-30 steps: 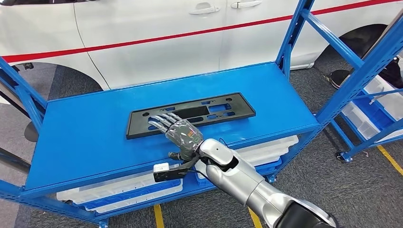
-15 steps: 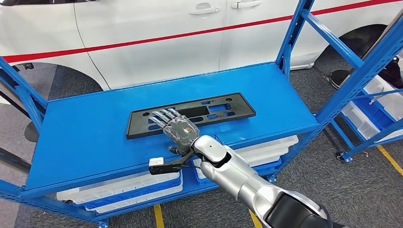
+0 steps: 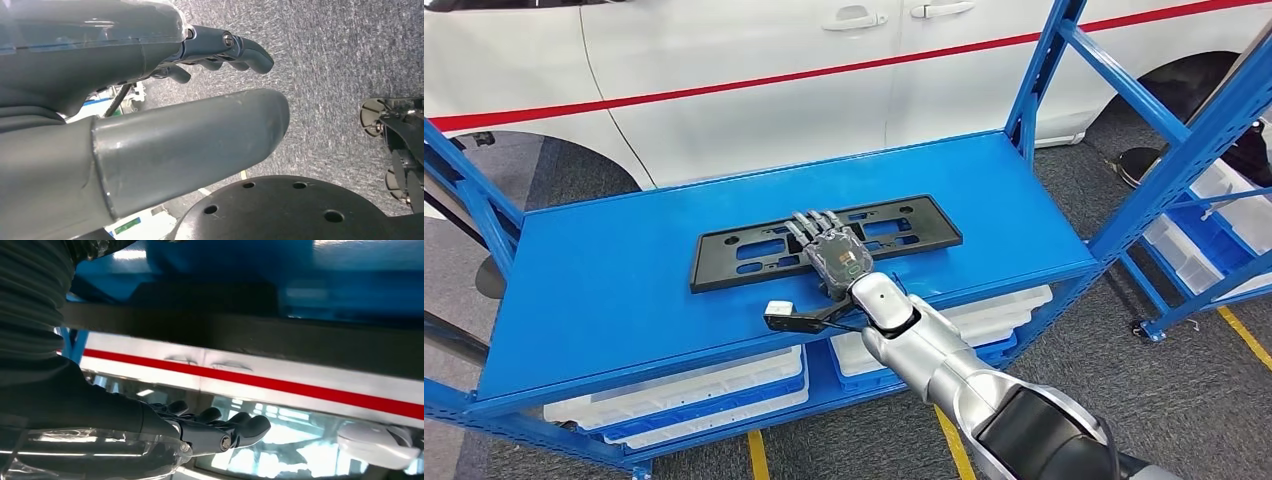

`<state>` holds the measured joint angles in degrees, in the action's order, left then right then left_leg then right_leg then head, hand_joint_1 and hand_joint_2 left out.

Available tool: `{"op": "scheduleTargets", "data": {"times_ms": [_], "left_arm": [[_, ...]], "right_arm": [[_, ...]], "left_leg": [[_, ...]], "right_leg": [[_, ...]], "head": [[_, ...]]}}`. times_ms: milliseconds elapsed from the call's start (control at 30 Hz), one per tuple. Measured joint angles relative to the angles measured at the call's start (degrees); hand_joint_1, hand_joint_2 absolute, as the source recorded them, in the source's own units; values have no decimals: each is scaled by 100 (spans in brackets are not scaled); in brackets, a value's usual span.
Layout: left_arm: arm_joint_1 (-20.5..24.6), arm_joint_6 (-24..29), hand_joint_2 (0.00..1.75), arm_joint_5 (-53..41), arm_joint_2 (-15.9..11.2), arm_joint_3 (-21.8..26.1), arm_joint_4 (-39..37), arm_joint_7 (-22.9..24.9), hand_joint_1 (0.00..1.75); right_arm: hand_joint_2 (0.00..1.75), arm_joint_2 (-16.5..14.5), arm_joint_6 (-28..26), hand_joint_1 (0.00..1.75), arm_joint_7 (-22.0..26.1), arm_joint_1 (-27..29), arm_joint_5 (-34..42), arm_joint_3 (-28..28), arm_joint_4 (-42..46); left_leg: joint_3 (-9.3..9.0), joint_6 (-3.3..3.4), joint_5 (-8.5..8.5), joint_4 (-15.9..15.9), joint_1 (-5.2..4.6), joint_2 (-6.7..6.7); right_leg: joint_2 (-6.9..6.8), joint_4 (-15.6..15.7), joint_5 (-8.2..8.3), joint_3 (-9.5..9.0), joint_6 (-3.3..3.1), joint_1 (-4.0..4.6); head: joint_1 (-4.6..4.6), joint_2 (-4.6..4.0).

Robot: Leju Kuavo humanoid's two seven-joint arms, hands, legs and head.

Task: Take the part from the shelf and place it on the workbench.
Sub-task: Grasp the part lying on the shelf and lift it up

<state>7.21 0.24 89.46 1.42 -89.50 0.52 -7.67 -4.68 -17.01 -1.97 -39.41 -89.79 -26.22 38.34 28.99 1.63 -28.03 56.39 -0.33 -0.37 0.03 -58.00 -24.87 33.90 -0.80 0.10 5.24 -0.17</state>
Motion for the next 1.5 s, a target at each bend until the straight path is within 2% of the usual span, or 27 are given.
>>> {"op": "scheduleTargets", "data": {"times_ms": [67,200,767,900,1333,1500], "left_arm": [[-1,1,0,0,-1,0,0,-1,0],[-1,1,0,0,-2,0,0,-3,0],[-1,43,0,0,-2,5,0,-5,0],[-1,79,175,0,-2,10,0,-28,0],[-1,200,175,0,-2,24,0,177,0],[-4,80,175,-11,-2,234,0,137,0]], "right_arm": [[175,1,1,4,1,-2,0,30,-53],[175,-2,108,173,30,-17,2,114,-141],[175,-141,449,175,817,72,184,403,-196],[175,-155,456,175,854,100,217,403,-138],[175,-172,504,175,879,163,255,401,-40],[175,-174,414,175,952,169,293,400,-40]], "left_leg": [[-1,0,0,0,0,1],[-1,0,0,0,0,1],[-3,0,0,0,0,2],[-4,0,0,0,0,2],[-5,0,0,1,0,2],[-5,0,0,1,0,3]], "right_leg": [[1,0,0,0,0,0],[0,0,0,0,0,1],[1,0,1,-1,1,2],[1,0,1,-3,2,2],[1,0,1,-5,2,2],[1,0,1,-5,2,2]], "head": [[-1,0],[1,0],[0,0],[1,0],[1,0],[1,0]]}}
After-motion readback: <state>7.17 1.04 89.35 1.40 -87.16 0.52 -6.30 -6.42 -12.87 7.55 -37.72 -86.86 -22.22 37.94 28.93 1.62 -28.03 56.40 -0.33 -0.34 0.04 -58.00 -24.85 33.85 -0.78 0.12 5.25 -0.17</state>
